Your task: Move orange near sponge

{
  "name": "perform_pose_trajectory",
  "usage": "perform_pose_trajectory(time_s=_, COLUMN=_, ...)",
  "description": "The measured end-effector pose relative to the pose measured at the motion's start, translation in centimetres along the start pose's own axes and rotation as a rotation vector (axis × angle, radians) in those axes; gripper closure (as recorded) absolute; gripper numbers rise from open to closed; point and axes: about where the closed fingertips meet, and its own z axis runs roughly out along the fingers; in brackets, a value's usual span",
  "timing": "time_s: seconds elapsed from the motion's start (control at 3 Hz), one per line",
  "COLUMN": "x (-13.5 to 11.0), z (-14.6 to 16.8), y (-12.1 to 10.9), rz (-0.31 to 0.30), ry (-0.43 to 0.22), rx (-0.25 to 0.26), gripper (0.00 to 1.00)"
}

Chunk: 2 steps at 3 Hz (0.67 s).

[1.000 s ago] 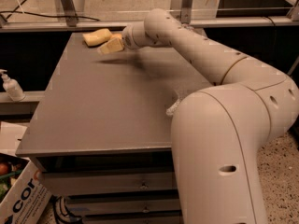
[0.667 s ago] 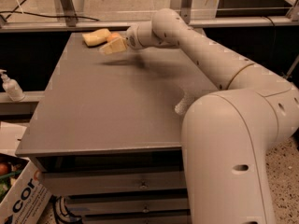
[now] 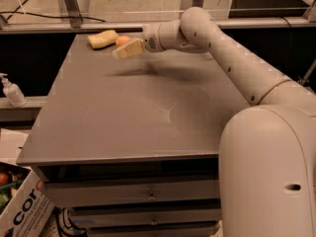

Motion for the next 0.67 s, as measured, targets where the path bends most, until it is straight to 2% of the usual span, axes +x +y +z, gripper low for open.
perform_pose_trajectory(time_s=0.67, x=0.8, z=-6.9, y=1.0, rz=-0.037, ry=-0.006, rx=-0.048, gripper=0.0)
